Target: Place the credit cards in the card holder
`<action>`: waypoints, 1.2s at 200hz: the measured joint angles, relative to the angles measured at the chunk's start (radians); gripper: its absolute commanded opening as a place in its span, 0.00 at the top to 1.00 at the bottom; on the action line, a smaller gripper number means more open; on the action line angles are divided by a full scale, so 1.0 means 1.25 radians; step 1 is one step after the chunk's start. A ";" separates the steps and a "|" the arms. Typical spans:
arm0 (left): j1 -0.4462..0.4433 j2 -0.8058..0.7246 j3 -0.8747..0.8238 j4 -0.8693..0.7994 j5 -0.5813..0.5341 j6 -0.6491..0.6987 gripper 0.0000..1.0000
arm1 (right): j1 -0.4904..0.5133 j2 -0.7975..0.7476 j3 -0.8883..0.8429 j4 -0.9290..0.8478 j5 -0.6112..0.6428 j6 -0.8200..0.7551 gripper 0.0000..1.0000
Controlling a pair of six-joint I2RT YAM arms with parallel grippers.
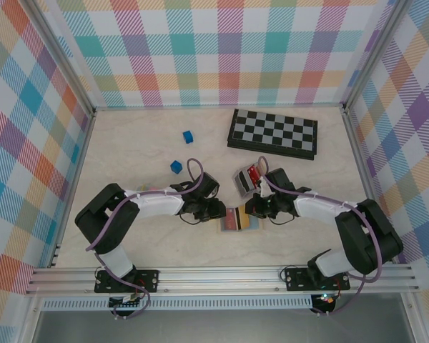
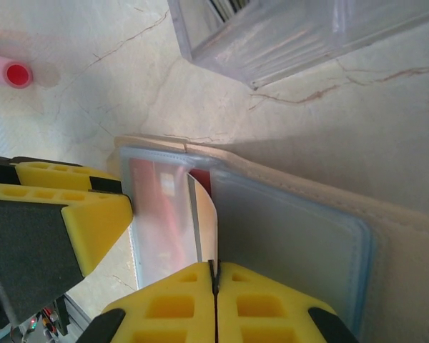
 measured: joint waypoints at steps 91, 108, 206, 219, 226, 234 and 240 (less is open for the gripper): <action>0.000 0.005 0.011 -0.016 0.000 0.000 0.65 | 0.011 0.008 -0.030 0.073 0.008 0.063 0.93; 0.000 0.005 0.011 -0.016 0.000 0.000 0.65 | 0.015 0.008 -0.025 0.063 0.020 0.060 0.92; 0.000 0.004 0.011 -0.015 -0.002 -0.003 0.65 | 0.087 0.039 -0.018 0.103 0.077 0.154 0.85; 0.000 0.004 0.011 -0.015 -0.002 -0.003 0.65 | 0.091 0.040 -0.011 0.090 0.084 0.158 0.80; 0.000 0.004 0.011 -0.015 -0.002 -0.003 0.65 | 0.092 0.039 -0.005 0.073 0.092 0.158 0.74; 0.000 0.004 0.011 -0.015 -0.002 -0.003 0.65 | 0.095 0.037 -0.001 0.056 0.104 0.157 0.71; 0.000 0.004 0.011 -0.015 -0.002 -0.003 0.65 | 0.095 0.032 0.002 0.042 0.112 0.154 0.69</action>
